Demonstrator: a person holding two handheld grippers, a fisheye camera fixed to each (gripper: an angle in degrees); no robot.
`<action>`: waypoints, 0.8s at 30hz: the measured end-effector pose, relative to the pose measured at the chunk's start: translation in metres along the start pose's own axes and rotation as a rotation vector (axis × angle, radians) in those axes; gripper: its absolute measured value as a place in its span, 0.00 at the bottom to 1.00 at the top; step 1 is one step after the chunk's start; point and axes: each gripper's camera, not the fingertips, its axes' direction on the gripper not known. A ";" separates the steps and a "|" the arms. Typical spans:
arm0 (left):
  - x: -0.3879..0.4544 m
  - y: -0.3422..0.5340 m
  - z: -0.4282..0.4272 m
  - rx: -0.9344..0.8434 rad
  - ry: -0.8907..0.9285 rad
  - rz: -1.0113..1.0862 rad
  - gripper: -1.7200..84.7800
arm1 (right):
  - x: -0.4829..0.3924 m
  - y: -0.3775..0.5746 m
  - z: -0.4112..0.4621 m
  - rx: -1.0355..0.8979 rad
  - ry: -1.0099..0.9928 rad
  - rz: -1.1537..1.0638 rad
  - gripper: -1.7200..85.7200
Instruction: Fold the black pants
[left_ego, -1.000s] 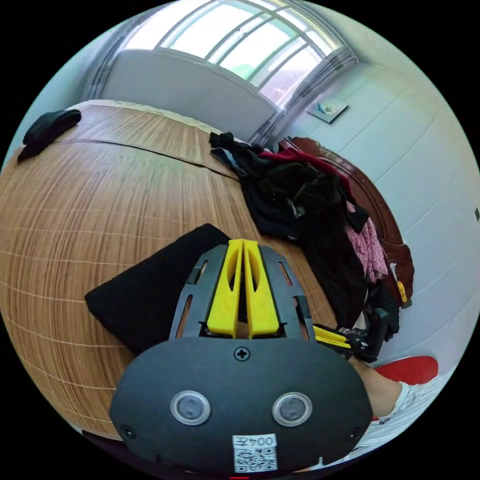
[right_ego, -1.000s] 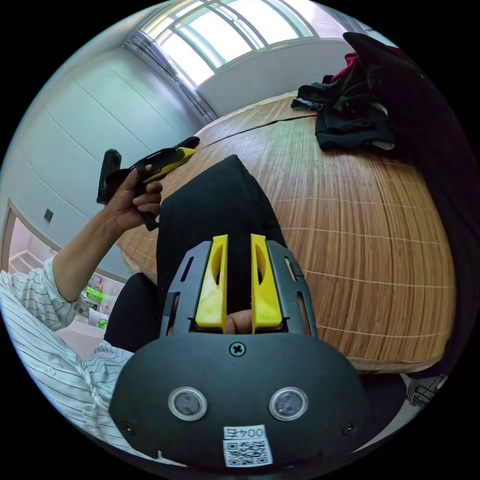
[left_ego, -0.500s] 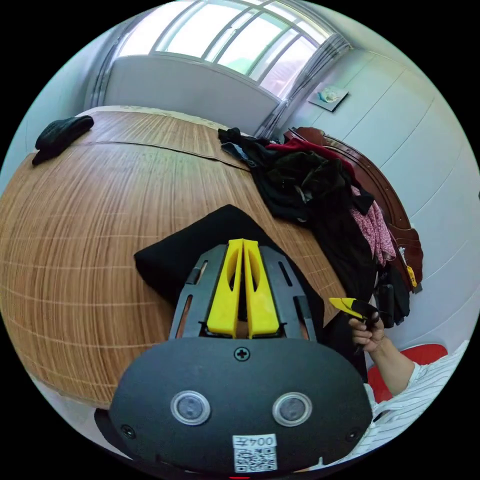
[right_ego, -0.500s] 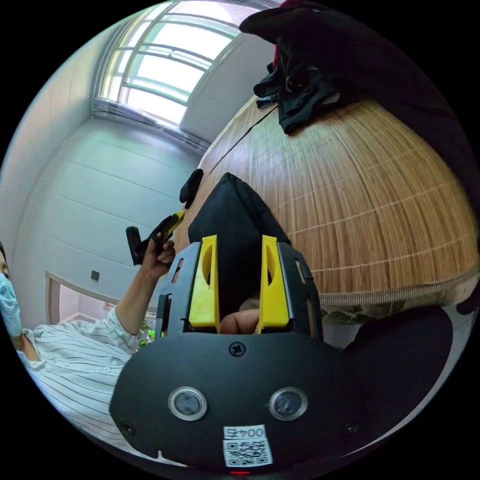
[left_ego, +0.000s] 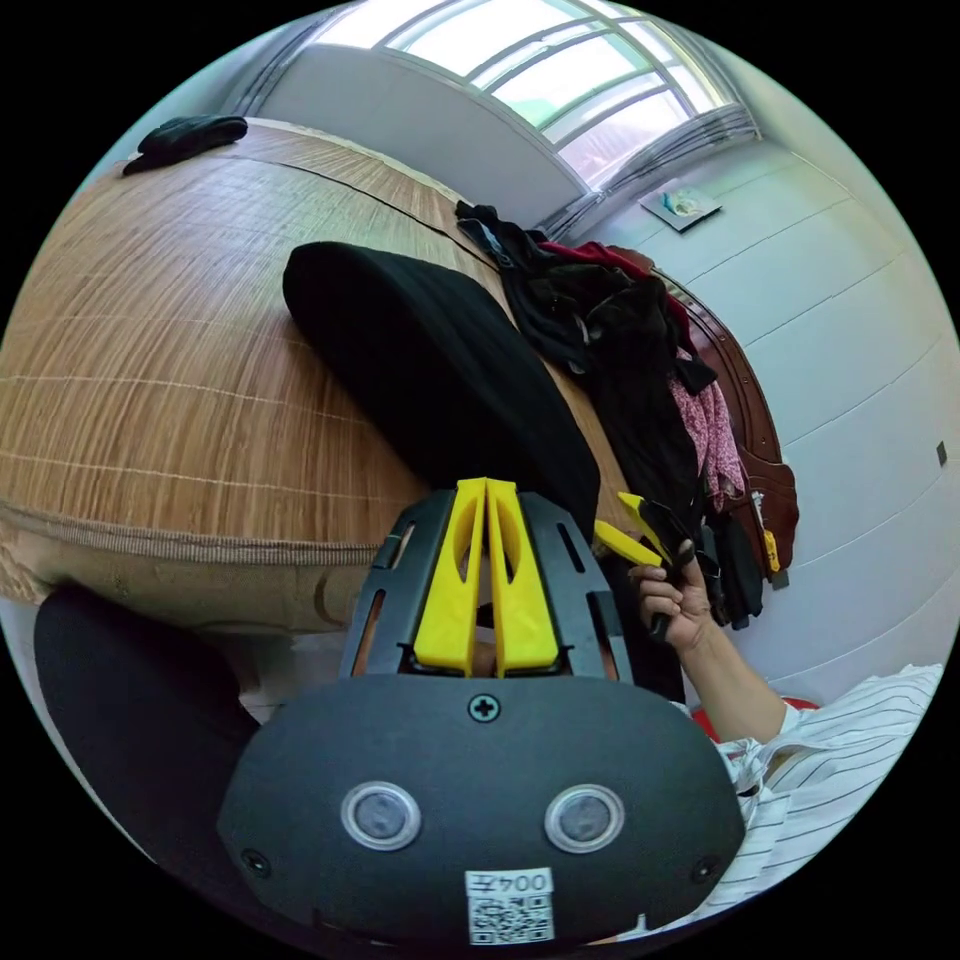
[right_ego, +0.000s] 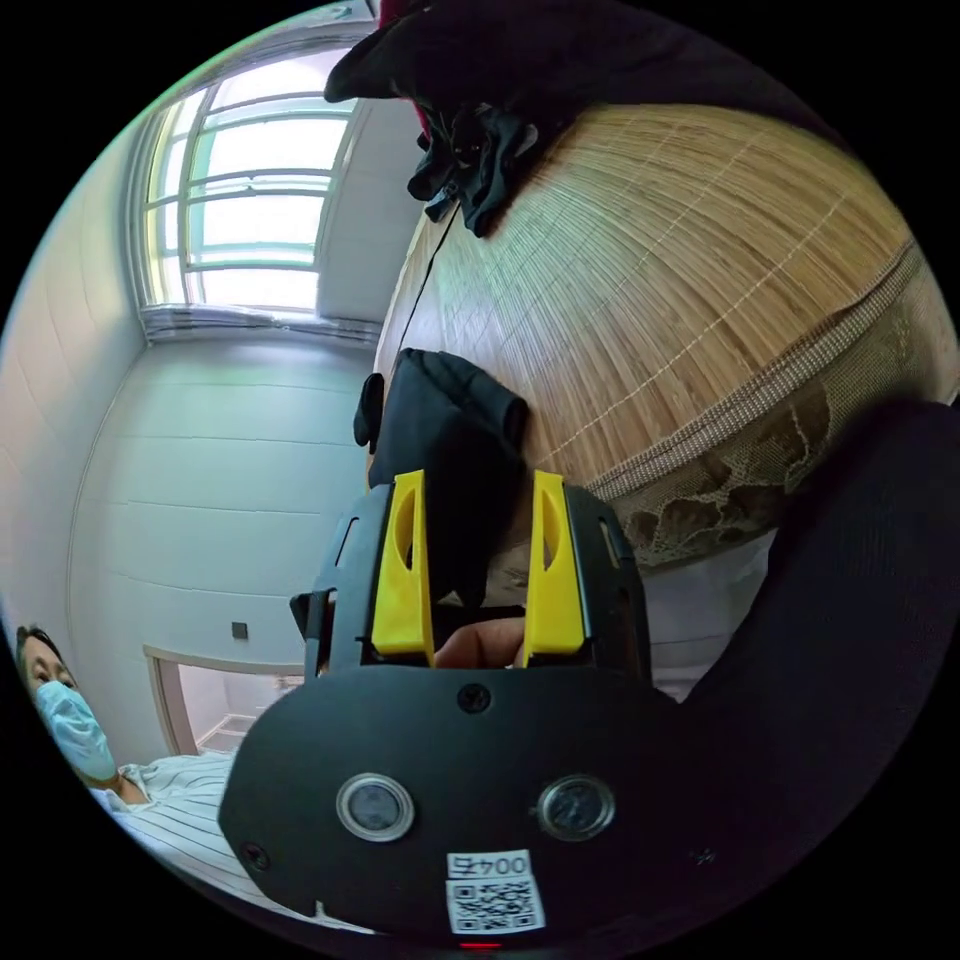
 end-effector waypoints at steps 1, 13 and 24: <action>-0.002 0.002 -0.001 0.002 0.007 -0.007 0.02 | 0.004 -0.007 -0.005 0.015 -0.025 0.006 0.19; -0.009 0.009 0.000 0.016 0.049 -0.063 0.09 | 0.023 -0.089 0.021 -0.226 -0.050 -0.150 0.20; -0.005 -0.011 0.012 0.002 0.016 -0.082 0.12 | 0.035 -0.087 0.024 -0.330 -0.091 -0.265 0.17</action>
